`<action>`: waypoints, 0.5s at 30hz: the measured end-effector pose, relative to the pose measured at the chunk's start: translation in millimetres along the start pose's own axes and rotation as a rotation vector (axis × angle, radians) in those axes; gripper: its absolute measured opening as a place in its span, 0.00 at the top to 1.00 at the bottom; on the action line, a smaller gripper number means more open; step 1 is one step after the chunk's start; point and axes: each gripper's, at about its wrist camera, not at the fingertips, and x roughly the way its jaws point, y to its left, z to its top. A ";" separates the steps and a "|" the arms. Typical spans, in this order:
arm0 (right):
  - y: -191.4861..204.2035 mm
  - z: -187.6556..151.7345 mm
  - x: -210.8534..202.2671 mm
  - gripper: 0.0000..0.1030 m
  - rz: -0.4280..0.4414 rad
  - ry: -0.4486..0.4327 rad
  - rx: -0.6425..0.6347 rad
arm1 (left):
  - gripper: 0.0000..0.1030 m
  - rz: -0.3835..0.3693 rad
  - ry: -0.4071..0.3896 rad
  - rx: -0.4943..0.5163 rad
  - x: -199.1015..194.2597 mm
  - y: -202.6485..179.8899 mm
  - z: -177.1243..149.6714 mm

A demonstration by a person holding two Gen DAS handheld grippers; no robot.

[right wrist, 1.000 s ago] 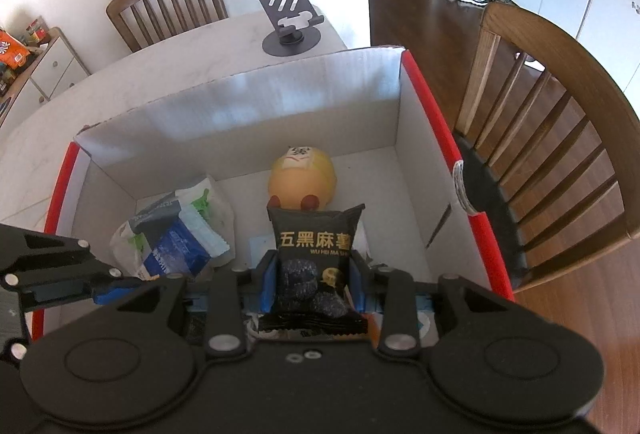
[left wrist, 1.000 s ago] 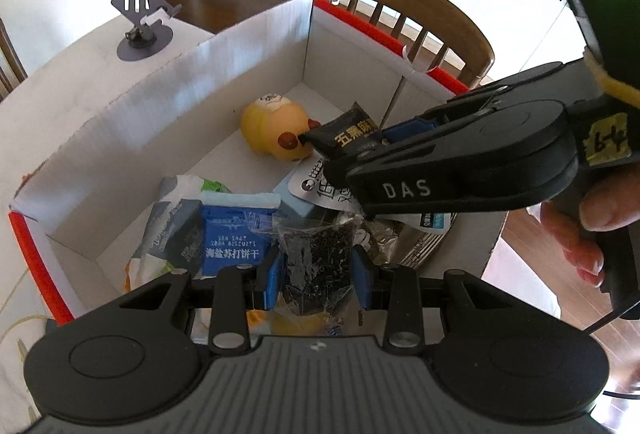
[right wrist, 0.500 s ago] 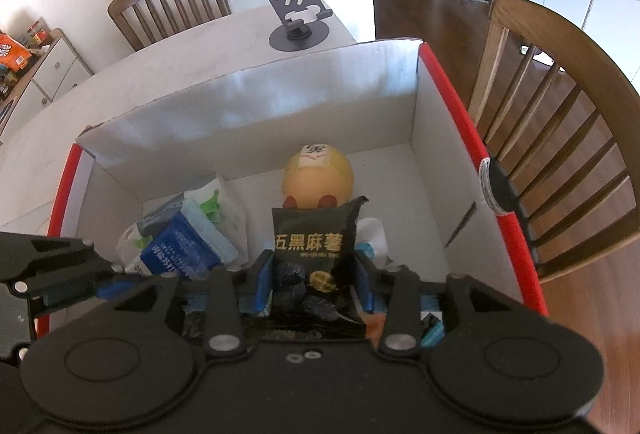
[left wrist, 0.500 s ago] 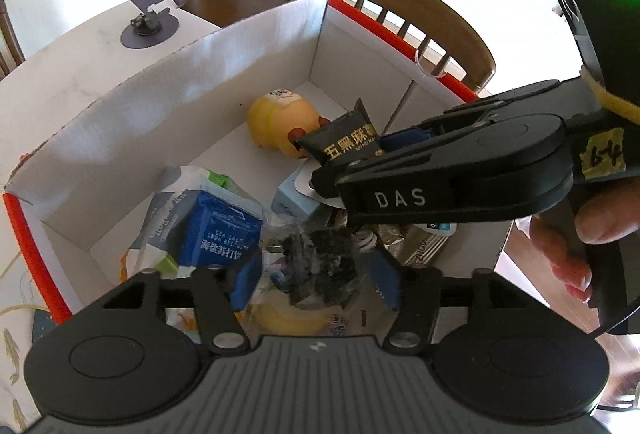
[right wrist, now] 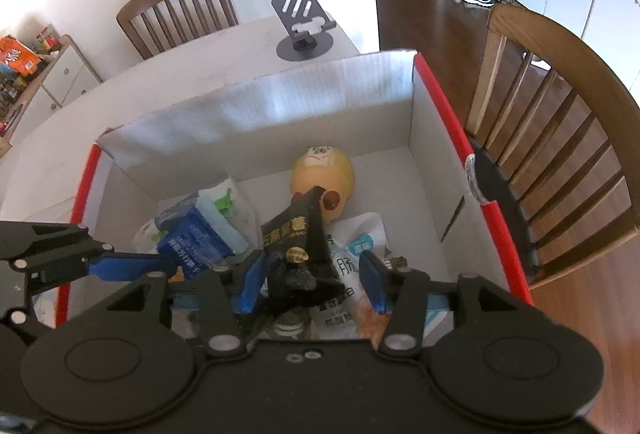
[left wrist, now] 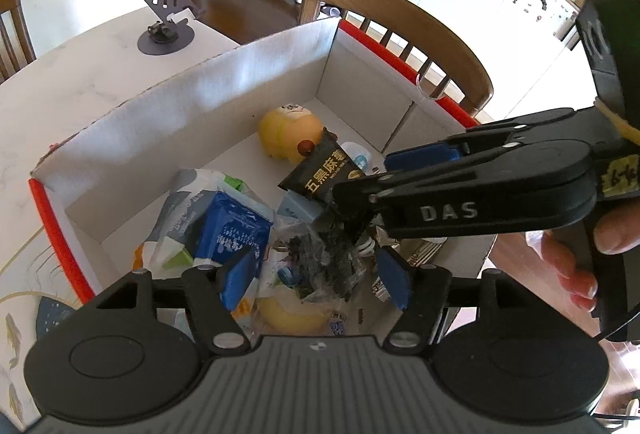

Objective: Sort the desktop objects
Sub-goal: 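Open the left tool to drop the black bag while the right tool releases the snack pack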

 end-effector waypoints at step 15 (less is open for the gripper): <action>13.3 -15.3 -53.1 0.41 0.055 -0.110 -0.034 | 0.35 0.022 -0.068 -0.026 -38.0 7.1 -14.0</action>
